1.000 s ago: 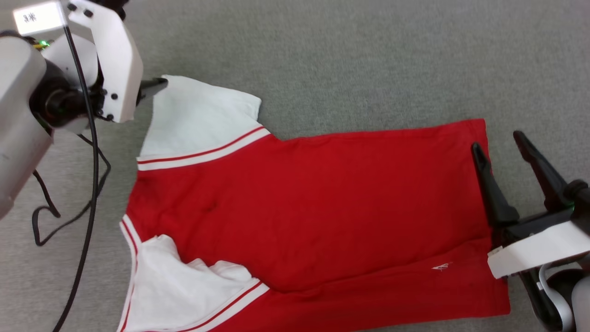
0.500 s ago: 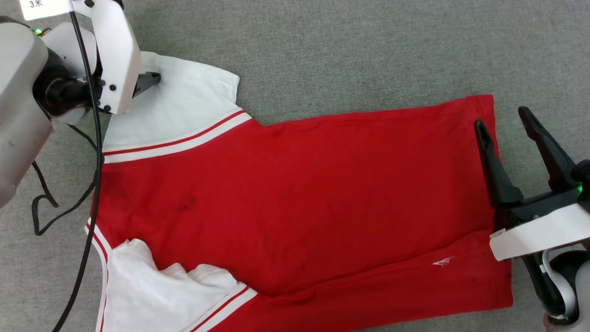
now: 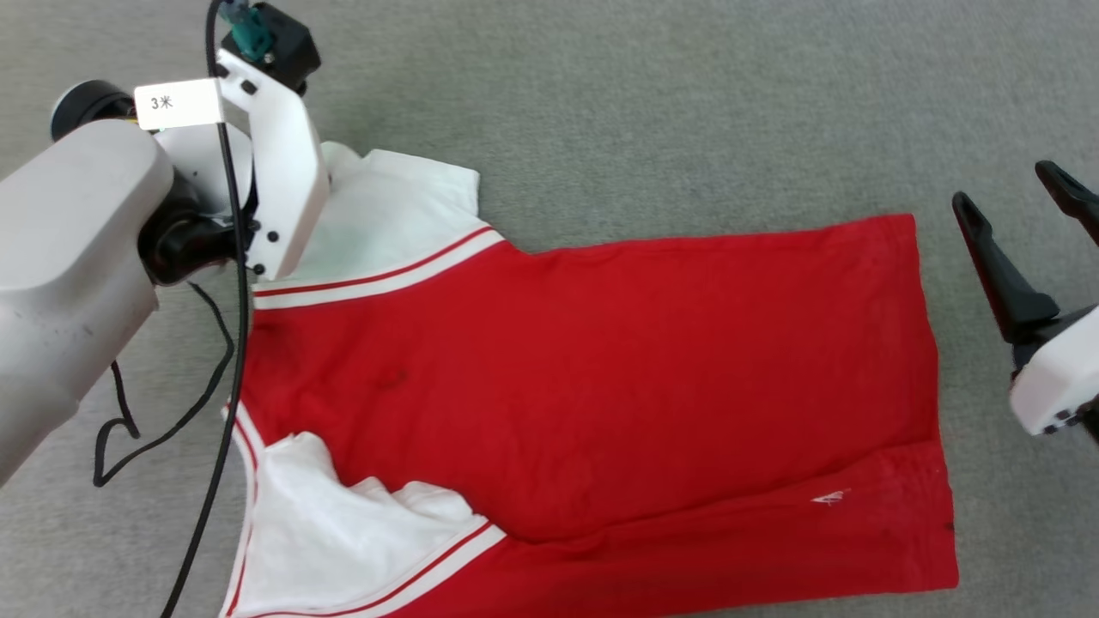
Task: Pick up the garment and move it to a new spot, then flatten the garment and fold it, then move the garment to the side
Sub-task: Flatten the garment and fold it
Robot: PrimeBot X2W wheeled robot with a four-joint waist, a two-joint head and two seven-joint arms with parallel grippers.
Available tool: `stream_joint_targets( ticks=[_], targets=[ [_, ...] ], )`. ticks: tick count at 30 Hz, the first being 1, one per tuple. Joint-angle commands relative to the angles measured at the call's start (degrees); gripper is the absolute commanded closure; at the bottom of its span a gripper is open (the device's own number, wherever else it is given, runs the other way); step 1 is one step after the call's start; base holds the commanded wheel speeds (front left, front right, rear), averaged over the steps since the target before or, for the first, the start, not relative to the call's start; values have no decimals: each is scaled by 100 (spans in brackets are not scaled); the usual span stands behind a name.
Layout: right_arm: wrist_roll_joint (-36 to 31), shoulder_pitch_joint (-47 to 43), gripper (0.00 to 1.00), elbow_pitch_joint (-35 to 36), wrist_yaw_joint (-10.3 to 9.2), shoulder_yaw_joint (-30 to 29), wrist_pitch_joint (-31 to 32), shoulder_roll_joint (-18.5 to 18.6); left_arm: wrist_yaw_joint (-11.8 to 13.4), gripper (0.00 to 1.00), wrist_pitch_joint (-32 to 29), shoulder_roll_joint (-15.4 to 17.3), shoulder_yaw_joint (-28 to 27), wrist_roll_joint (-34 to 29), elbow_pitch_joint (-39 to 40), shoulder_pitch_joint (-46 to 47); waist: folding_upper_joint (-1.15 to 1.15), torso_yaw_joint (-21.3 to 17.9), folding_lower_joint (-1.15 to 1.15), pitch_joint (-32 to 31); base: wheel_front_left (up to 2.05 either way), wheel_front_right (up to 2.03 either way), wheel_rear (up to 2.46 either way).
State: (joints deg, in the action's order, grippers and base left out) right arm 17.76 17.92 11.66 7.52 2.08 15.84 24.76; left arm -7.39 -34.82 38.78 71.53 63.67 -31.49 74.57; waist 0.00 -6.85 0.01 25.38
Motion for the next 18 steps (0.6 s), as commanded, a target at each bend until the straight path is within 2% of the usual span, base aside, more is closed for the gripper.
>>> stream_joint_targets(
  ticks=[1, 6, 9, 13, 18],
  targets=[
    [194, 199, 0, -95, -6, 108, 378, 270, -1, 100, 129, -14, 20, -36, 102, 34, 0, 186, -1, -195, 0, 0, 0],
    [1065, 626, 0, -498, -6, 491, 1916, 1076, -1, 100, 390, -32, 86, -102, 454, 47, 0, 395, -1, -354, 0, 0, 0],
    [1572, 948, 0, -709, -7, 724, 2803, 1406, -2, 100, 488, -28, 119, -158, 612, 50, 0, 500, -1, -373, 0, 0, 0],
    [1849, 1321, 0, -990, -8, 1051, 3634, 1695, -1, 100, 607, -54, 135, -210, 743, 97, 0, 628, -1, -300, 0, 0, 0],
    [1863, 1706, 0, -1505, -8, 1360, 3986, 1641, -1, 100, 704, -66, 150, -277, 880, 207, 0, 754, -1, -145, 0, 0, 0]
  ],
)
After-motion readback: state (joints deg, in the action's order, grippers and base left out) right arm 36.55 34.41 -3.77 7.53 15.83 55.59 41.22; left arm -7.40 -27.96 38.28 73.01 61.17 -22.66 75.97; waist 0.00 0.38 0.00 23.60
